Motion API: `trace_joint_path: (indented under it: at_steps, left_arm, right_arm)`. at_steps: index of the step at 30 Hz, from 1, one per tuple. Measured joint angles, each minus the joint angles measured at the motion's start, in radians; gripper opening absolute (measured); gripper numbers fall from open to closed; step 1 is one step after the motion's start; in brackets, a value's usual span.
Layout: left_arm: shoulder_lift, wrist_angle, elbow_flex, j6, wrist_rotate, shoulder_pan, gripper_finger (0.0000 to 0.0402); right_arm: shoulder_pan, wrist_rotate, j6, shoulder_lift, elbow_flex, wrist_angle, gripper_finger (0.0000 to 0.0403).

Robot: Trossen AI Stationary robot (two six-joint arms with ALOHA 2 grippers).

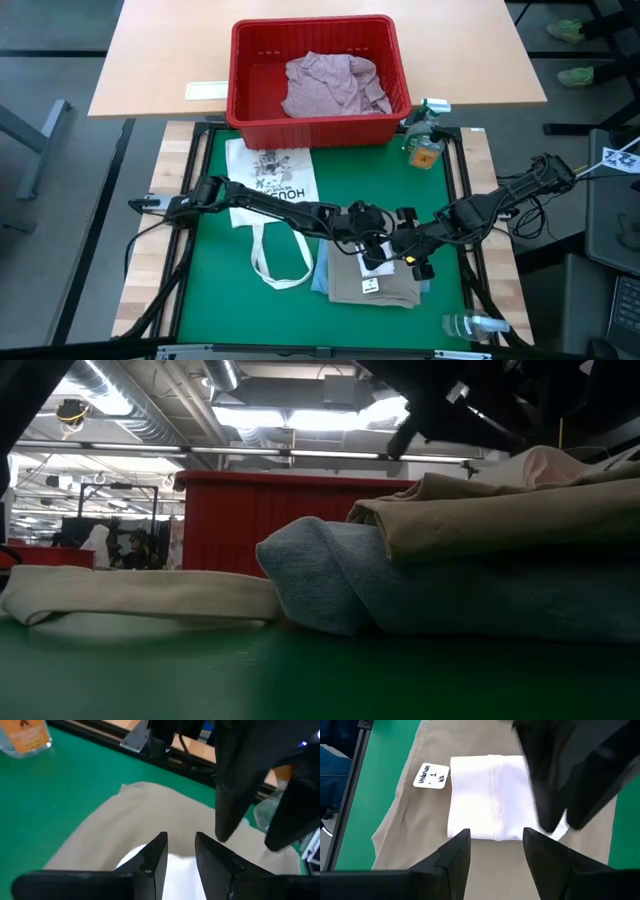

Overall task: Fold laundry
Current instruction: Fold the white underwear

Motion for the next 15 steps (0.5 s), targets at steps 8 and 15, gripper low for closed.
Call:
trace_joint_path:
  at_steps: [8, 15]
  left_arm:
    - [-0.018, -0.044, 0.000, -0.036, 0.123, -0.044, 0.0082]
    - [-0.017, -0.108, 0.000, -0.037, -0.006, -0.131, 0.0073]
  right_arm:
    - [0.001, 0.086, -0.001, 0.011, -0.037, 0.089, 0.0182]
    - [0.002, -0.008, 0.004, 0.038, -0.137, 0.278, 0.0182]
